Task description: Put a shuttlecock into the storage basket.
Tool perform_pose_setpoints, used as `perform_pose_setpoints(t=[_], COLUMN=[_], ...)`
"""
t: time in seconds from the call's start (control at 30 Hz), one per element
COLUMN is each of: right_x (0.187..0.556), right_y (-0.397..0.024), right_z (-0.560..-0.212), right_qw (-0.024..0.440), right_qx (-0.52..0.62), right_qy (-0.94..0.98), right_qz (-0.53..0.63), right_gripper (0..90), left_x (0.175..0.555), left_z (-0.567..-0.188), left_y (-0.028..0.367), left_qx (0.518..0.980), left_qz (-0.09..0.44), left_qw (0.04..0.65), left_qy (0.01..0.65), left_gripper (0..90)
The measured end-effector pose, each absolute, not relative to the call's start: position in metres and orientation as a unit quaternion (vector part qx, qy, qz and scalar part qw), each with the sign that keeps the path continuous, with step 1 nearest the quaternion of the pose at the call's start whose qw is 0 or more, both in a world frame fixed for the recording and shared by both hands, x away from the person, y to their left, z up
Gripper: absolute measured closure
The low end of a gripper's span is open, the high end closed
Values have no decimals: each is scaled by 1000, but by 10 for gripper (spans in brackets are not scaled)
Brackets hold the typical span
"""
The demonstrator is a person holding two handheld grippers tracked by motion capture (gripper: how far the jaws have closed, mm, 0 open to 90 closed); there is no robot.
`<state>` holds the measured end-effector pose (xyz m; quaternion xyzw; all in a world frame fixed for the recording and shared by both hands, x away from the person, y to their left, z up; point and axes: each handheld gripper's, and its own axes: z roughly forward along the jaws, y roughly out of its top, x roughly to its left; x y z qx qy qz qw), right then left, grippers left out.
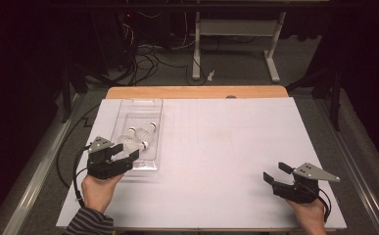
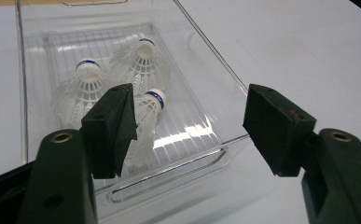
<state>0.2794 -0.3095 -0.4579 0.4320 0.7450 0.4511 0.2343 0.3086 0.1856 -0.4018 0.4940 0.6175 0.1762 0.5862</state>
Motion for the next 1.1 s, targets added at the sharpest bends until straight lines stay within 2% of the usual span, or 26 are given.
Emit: perform_pose_setpoints(t=[1.1], right_x=[279], right_y=[-309], right_z=[-458], right_qw=[235], right_qx=[432], right_qy=[745], right_qz=[450], right_gripper=[300], left_x=[282], left_z=[-419], left_y=[193], left_qx=[482], left_qz=[183], left_qw=[600], left_qy=[612], left_gripper=[336])
